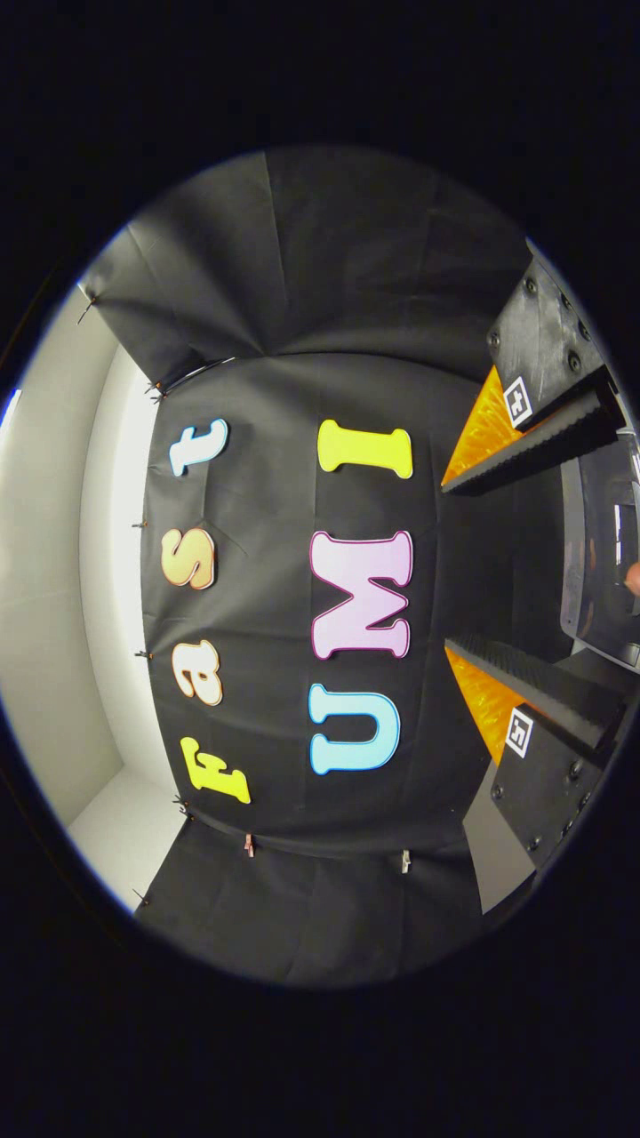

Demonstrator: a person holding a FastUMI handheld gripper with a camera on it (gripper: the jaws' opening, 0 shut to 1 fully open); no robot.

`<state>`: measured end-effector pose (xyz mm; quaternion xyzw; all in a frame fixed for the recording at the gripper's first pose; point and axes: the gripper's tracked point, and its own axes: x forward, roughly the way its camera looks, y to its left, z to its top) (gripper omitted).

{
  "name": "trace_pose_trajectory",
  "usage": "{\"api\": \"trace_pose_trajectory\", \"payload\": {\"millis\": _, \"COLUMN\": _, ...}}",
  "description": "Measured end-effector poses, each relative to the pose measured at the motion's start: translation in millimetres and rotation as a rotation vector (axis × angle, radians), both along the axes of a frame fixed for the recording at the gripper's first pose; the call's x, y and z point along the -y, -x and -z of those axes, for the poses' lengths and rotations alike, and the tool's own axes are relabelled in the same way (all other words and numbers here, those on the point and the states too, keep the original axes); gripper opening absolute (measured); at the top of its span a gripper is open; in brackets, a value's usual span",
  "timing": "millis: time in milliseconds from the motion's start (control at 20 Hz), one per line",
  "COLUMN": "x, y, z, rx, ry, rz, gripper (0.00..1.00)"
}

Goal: Put the clothes into the washing machine and then close the washing machine lid.

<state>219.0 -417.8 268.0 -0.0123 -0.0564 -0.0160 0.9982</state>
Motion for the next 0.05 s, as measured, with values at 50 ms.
{"api": "trace_pose_trajectory", "payload": {"millis": 50, "x": 1.1, "y": 0.4, "z": -0.3, "rx": 0.003, "ry": -0.006, "rz": 0.004, "gripper": 0.98}}
